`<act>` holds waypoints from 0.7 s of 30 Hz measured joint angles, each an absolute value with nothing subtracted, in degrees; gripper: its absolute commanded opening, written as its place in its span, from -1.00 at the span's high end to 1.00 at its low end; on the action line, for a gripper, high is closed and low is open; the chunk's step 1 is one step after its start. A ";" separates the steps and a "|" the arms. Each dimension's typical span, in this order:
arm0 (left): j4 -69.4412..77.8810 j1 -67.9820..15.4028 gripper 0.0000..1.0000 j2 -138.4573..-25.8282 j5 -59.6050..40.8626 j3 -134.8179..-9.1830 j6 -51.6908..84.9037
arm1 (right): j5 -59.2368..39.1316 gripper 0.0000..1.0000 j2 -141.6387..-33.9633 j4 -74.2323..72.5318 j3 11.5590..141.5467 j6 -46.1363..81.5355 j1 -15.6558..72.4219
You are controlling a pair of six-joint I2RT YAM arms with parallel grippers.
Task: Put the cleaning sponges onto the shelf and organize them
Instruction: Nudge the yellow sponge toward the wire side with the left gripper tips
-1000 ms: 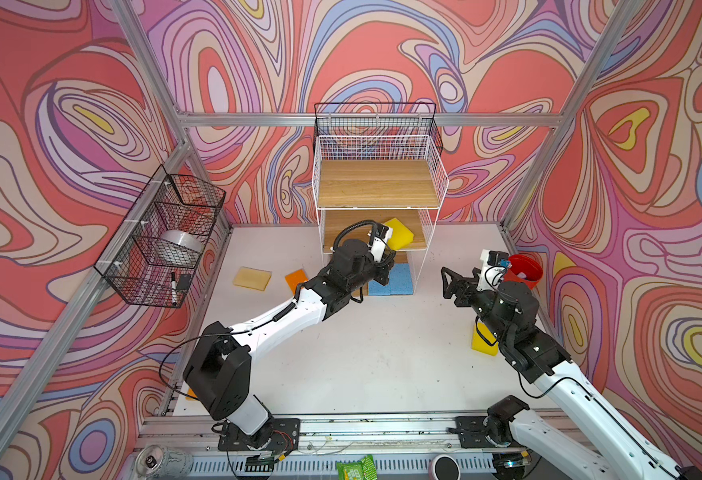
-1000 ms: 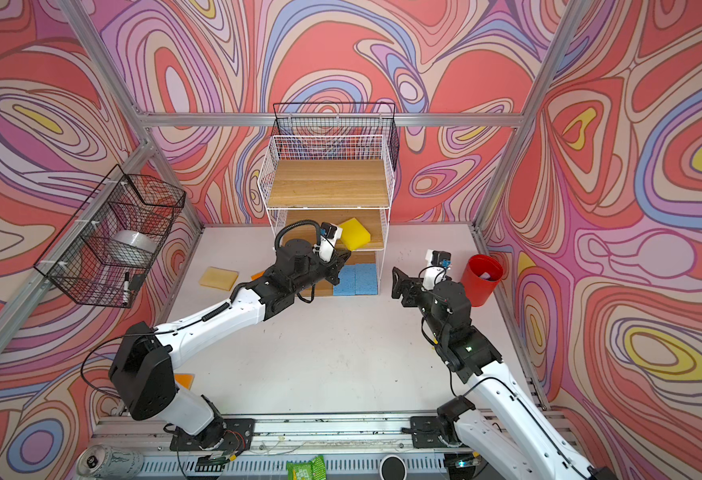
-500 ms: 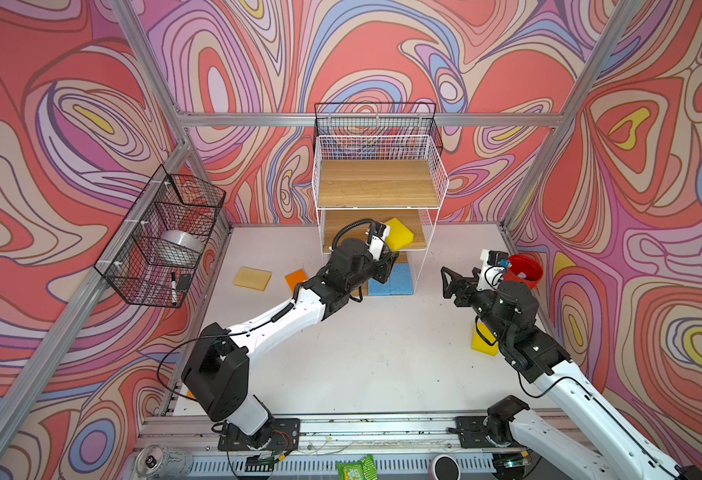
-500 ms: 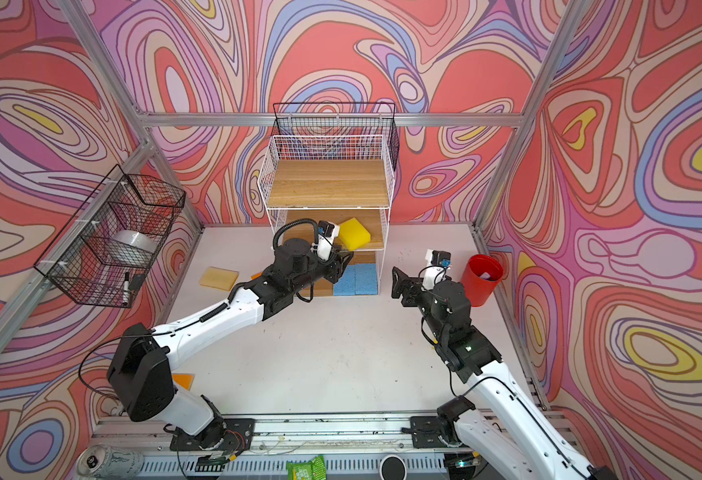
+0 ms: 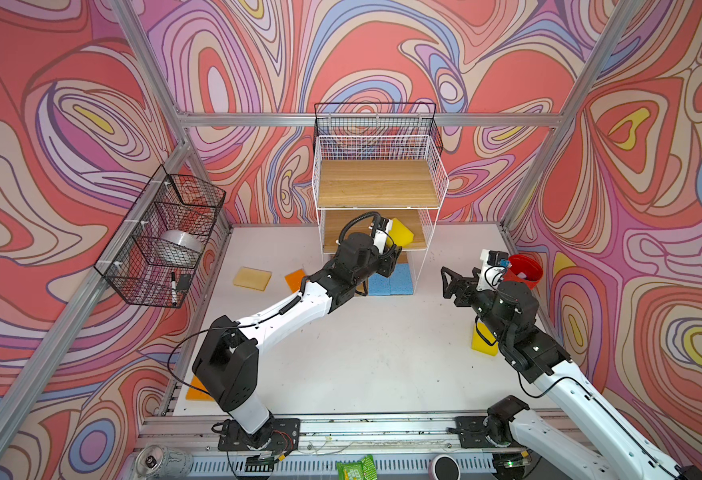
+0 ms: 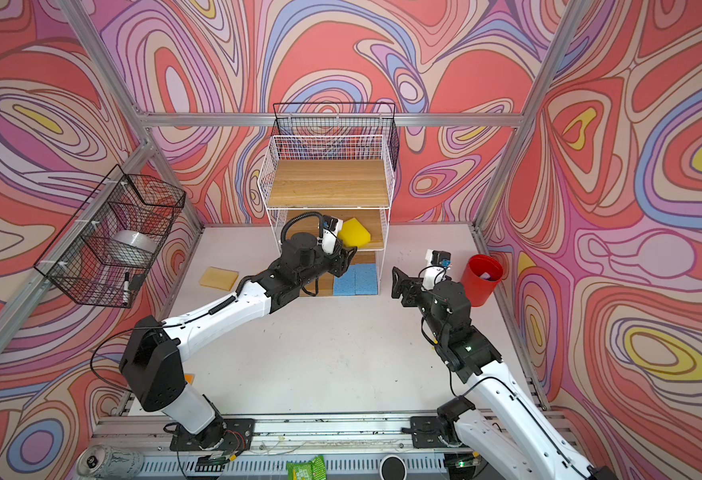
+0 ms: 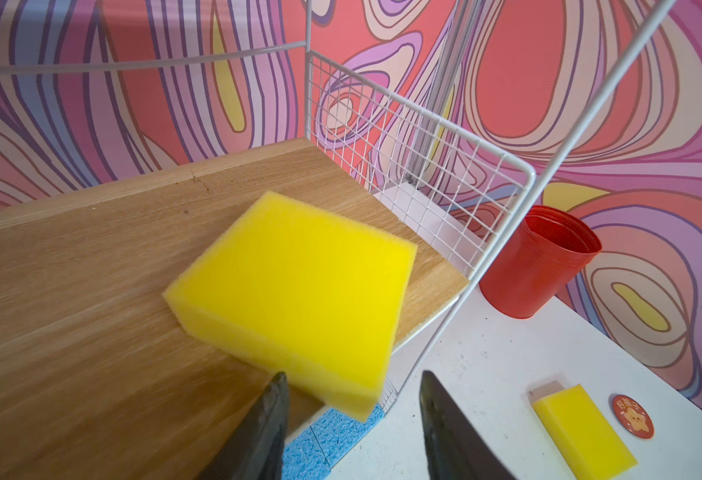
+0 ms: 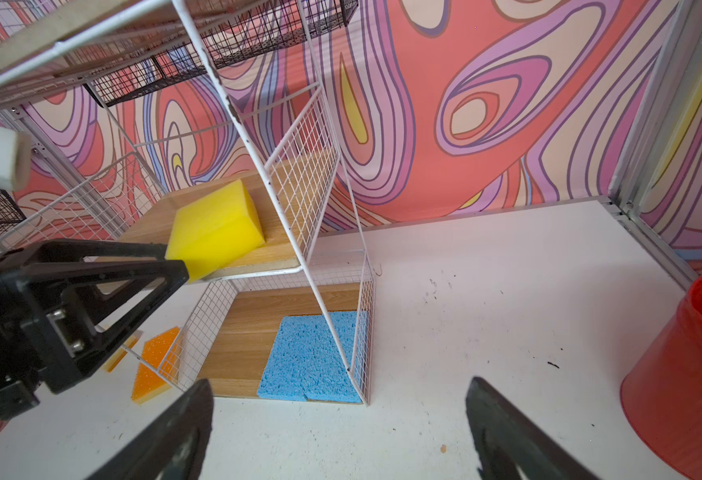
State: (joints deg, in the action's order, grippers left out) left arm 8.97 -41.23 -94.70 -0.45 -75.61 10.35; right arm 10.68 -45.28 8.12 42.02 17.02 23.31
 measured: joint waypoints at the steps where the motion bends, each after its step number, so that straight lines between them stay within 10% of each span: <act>1: 8.73 -41.23 0.04 -94.85 -0.30 -75.77 10.55 | 10.68 -0.97 -45.28 8.12 42.02 17.02 23.31; 21: 8.34 -41.19 0.60 -95.50 0.54 -76.90 11.20 | 10.68 -0.97 -45.28 8.10 41.98 17.02 23.31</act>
State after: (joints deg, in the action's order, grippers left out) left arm 8.34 -41.19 -95.50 0.54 -76.90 11.20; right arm 10.68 -45.28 8.10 41.98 17.02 23.31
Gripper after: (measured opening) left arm 0.231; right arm 0.984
